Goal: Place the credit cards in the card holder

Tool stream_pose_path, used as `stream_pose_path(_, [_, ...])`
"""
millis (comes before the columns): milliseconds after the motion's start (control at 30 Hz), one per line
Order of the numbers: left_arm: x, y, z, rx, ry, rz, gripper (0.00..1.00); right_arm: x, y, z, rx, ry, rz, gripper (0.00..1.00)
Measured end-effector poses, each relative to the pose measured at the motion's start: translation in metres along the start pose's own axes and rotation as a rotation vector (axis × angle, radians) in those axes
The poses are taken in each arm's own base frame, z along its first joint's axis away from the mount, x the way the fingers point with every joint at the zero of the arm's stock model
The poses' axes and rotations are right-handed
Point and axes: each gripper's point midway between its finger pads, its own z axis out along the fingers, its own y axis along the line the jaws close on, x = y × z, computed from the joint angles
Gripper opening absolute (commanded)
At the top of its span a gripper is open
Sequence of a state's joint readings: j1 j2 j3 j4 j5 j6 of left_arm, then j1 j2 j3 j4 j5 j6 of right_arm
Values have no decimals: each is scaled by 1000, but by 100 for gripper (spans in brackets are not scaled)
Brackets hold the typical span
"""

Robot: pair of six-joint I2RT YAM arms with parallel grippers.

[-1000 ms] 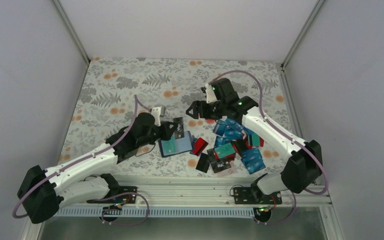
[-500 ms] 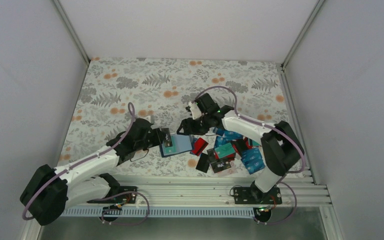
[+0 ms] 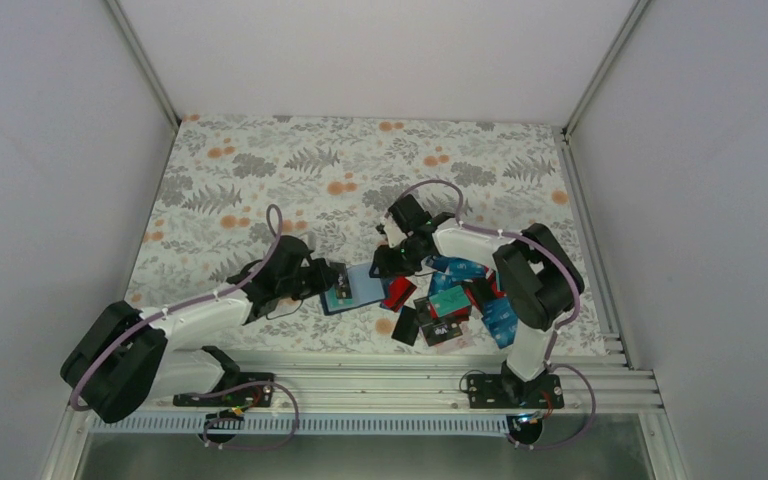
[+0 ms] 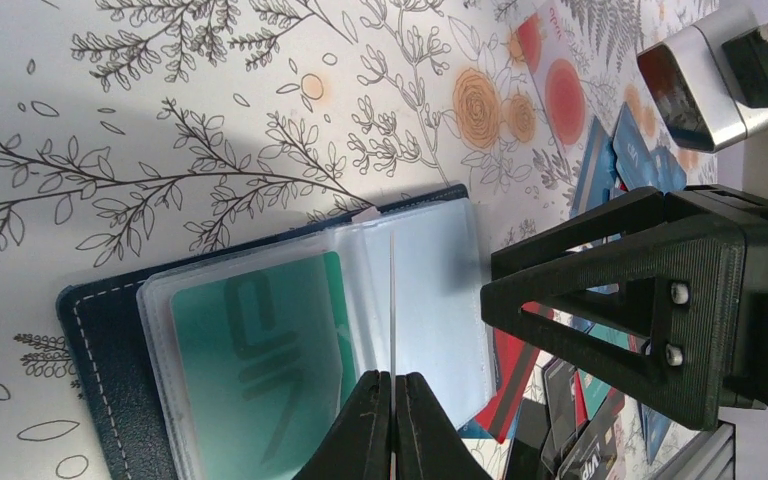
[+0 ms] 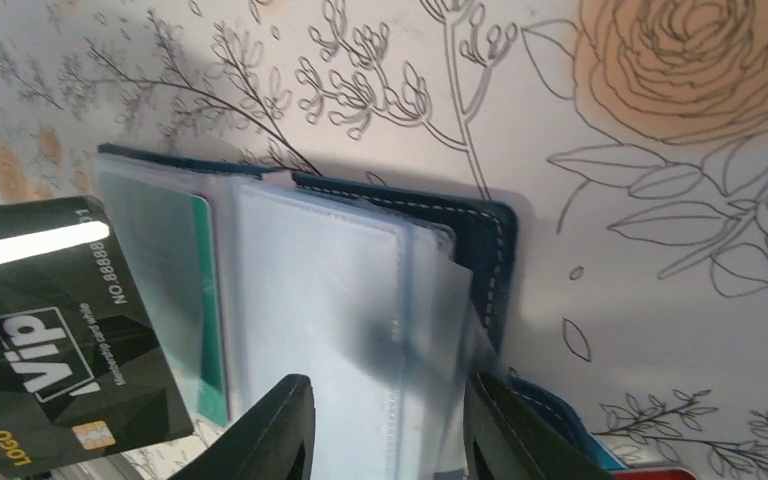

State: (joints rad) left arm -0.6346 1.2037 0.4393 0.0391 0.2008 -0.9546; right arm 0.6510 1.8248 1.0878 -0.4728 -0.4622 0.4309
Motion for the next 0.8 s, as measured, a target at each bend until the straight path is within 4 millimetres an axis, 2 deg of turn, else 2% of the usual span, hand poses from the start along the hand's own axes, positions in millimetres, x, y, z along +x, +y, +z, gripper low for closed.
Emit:
stream_pose_path(233, [5,6,6,-1,23,-15,2,11,-12,5,22,18,12,22])
stream_pose_path(800, [15,18,16,-11,90,-81,2,12,-14,9,11,12,13,17])
